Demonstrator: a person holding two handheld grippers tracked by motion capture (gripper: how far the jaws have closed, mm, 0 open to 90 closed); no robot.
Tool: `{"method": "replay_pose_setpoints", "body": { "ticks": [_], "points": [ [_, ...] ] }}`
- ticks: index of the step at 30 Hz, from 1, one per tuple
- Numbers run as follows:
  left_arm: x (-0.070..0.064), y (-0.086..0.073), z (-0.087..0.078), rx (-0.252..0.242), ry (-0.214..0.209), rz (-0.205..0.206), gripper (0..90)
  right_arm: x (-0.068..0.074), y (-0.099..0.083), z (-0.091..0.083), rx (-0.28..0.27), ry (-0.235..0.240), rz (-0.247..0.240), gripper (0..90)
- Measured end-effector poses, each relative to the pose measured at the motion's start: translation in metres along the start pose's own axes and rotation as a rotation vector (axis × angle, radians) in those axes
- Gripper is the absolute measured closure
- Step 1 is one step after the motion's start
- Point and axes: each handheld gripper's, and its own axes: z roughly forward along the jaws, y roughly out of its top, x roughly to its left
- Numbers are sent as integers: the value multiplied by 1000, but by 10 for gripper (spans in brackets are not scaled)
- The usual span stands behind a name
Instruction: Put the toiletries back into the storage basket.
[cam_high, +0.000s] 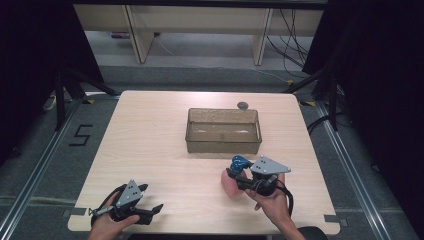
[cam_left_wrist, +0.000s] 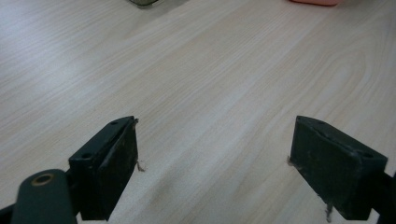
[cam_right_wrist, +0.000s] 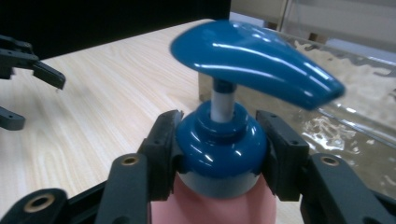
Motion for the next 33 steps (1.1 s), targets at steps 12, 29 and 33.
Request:
{"method": "replay_pose_setpoints", "body": {
  "ticks": [12,29,33],
  "points": [
    [2,0,1,4,10,12,148,-1,11,-9,-15,-26,46,537],
    [4,1,-3,-18,15,-6,148,-17,48,-14,-40,-61,27,538],
    [3,1,-3,-19,17,-15,148,-22,59,-14,-61,-72,2,538]
  ]
}}
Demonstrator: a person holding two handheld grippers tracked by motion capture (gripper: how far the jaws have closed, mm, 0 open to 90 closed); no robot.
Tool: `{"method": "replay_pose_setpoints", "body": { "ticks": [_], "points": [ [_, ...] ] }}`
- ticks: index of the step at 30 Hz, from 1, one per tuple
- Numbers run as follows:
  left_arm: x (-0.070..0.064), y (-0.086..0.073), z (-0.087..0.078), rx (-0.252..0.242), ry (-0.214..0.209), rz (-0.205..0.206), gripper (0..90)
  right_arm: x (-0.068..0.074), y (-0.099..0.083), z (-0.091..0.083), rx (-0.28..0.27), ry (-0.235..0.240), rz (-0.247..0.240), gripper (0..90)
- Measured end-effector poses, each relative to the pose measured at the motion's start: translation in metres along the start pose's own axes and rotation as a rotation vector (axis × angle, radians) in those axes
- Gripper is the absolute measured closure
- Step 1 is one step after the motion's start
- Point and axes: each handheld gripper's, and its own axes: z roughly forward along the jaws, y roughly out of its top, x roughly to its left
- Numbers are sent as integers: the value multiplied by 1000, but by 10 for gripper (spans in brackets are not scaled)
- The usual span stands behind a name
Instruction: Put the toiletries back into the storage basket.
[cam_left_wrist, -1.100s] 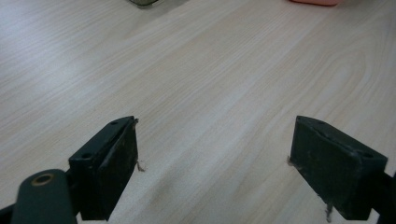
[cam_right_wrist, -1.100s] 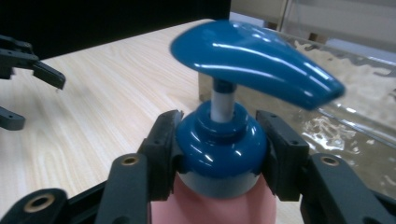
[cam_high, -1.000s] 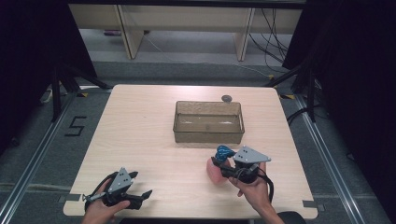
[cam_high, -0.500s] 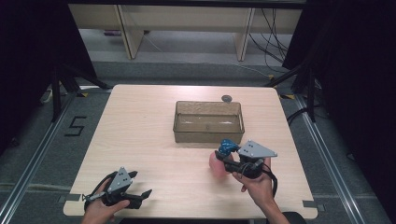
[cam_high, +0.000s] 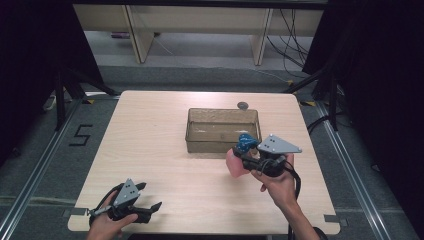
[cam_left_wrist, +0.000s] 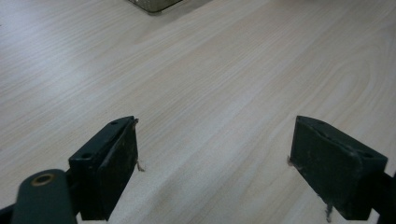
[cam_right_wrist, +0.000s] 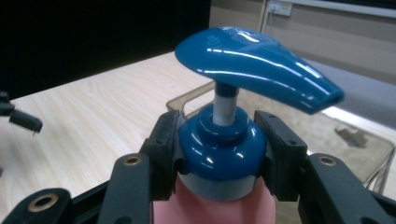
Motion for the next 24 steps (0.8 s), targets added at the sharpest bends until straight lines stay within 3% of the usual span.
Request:
{"method": "replay_pose_setpoints", "body": {
  "ticks": [2,3,4,5,6,7,9,10,16,17,19,20,21,24],
  "points": [
    [0,0,1,-7,-3,1,148,-2,6,0,5,-3,1,538],
    [1,0,0,8,5,26,148,-1,8,0,8,13,26,538],
    [1,0,0,2,-4,20,148,-4,11,0,1,3,13,538],
    [3,0,-1,17,4,48,148,-4,13,1,8,11,28,538],
    [0,0,0,-3,-1,15,148,-6,15,1,8,-2,25,538],
    [0,0,0,-7,-8,11,148,-8,18,1,5,1,22,538],
    [1,0,-1,14,-8,34,148,-9,21,2,10,0,43,538],
    [-1,0,0,-5,-11,8,148,-12,23,3,1,-1,24,538],
    [1,0,-1,7,-13,29,148,-19,31,8,3,-2,43,538],
    [0,0,0,-12,-12,8,148,-20,32,9,-7,-12,35,538],
    [1,0,0,-13,-11,8,148,-22,34,10,-7,-15,28,538],
    [0,0,0,-13,-11,9,148,-23,34,12,-7,8,48,538],
    [0,0,0,-12,-11,5,148,-25,35,11,-1,-12,24,538],
    [0,0,0,-12,-13,9,148,-27,38,12,-1,-13,30,538]
  ]
}}
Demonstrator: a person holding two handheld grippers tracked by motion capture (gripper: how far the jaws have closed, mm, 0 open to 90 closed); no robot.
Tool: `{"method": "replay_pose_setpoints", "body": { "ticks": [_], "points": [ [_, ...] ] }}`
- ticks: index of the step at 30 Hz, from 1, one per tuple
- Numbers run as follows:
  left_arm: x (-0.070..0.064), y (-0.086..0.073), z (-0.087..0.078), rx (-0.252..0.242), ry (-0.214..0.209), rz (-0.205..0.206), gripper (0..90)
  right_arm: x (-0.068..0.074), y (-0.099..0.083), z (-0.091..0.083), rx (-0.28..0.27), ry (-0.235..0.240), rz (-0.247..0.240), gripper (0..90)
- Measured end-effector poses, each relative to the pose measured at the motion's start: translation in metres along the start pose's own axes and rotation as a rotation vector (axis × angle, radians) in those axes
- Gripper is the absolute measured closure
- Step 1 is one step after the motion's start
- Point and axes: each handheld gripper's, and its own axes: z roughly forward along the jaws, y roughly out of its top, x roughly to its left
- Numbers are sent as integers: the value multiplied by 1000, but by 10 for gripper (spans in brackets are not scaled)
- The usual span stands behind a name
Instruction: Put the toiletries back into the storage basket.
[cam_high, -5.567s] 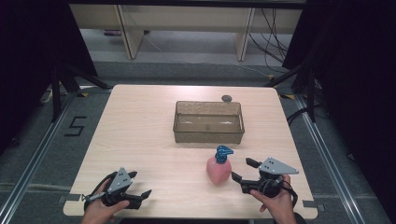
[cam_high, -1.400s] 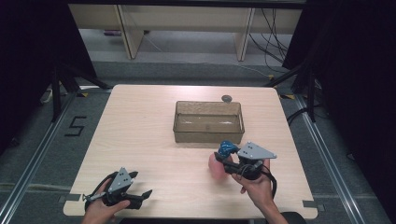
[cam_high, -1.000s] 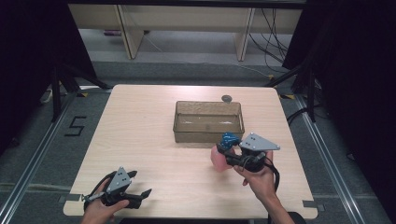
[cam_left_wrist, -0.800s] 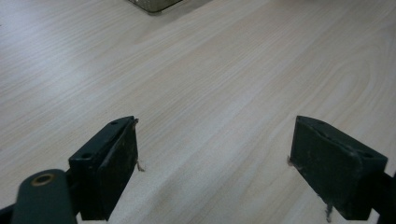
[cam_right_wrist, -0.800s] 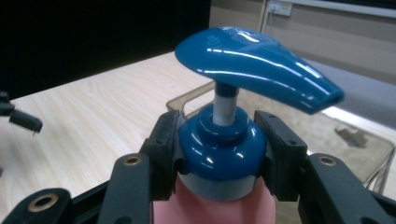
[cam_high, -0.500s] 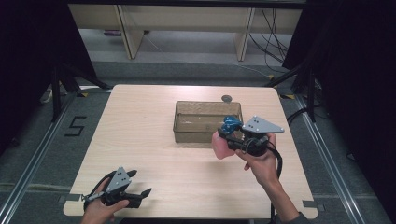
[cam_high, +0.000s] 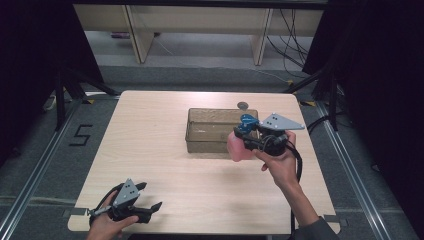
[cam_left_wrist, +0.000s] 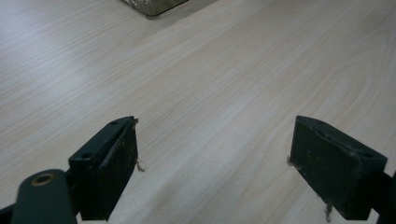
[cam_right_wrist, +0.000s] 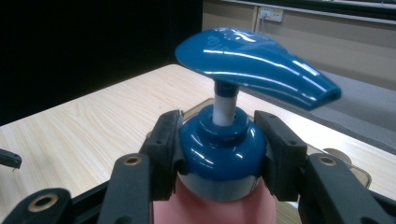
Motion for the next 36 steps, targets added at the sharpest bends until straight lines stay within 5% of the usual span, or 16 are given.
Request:
{"method": "replay_pose_setpoints", "body": {
  "ticks": [4,14,15,19,36],
  "points": [
    [1,0,-1,18,0,20,148,-3,5,1,3,-4,13,538],
    [0,-1,0,3,1,-6,148,-24,15,12,0,-44,18,538],
    [0,-1,0,5,2,-8,148,-24,15,13,8,-45,47,538],
    [0,0,0,1,1,-3,148,-34,16,19,9,-65,30,538],
    [1,0,-1,-6,4,-11,148,-60,8,46,43,-138,104,538]
  ]
}}
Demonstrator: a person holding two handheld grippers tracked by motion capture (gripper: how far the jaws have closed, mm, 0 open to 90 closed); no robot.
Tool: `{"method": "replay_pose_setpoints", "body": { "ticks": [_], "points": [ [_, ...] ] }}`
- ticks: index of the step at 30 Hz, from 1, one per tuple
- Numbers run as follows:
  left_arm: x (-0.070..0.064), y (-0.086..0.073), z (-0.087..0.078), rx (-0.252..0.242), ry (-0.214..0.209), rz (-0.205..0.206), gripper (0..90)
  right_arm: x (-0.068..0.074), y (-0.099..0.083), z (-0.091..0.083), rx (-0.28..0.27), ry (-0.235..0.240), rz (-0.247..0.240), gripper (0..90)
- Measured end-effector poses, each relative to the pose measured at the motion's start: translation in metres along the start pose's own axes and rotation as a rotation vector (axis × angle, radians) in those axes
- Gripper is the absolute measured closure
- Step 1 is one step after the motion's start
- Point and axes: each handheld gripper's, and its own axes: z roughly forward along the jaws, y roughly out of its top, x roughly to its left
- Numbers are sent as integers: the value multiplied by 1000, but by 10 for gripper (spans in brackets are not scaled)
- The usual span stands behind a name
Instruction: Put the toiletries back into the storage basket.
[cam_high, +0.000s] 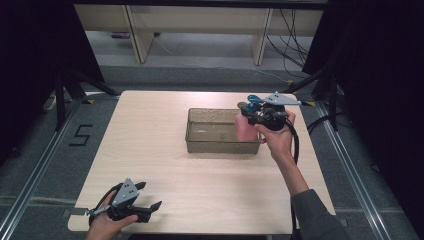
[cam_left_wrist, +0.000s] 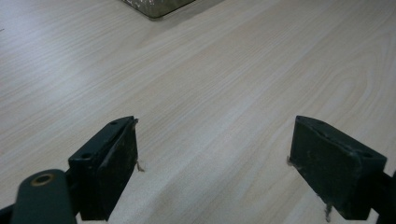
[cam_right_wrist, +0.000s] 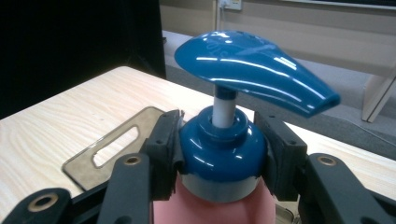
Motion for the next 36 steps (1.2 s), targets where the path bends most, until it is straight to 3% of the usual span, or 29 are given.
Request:
{"method": "replay_pose_setpoints", "body": {
  "ticks": [4,7,8,9,11,12,14,17,18,19,20,22,23,27,30,31,32,36],
  "points": [
    [0,0,0,1,-1,0,148,-5,-1,4,-2,-7,-18,538],
    [1,0,-1,21,1,23,149,-6,-3,8,10,-11,7,538],
    [0,0,0,7,0,7,148,-6,-4,8,14,-19,12,538],
    [0,0,0,1,-1,0,149,-8,-4,10,0,-24,-13,538],
    [0,0,0,2,-1,2,149,-9,-5,11,7,-26,-11,538],
    [1,0,-1,17,6,23,149,-8,-5,11,7,-27,4,538],
    [0,0,0,2,1,0,148,-8,-6,13,12,-30,7,538],
    [0,0,0,2,-1,1,149,-9,-7,14,18,-27,9,538],
    [1,0,-1,23,-1,23,148,-11,-8,15,10,-30,-4,538],
    [0,0,0,2,-1,0,148,-11,-9,16,7,-28,0,538],
    [0,0,0,2,-1,0,149,-10,-9,17,20,-32,22,538],
    [0,0,0,3,-1,2,148,-11,-12,18,16,-38,10,538],
    [1,0,-1,21,0,23,149,-13,-13,19,15,-35,-2,538],
    [1,0,0,7,3,14,149,-14,-19,23,38,-37,27,538],
    [0,0,0,10,7,7,149,-17,-24,24,37,-45,12,538],
    [0,0,0,11,7,6,149,-16,-25,24,38,-38,33,538],
    [1,0,0,8,3,6,149,-18,-26,25,34,-51,10,538],
    [0,0,0,12,8,7,149,-19,-29,25,46,-34,31,538]
  ]
}}
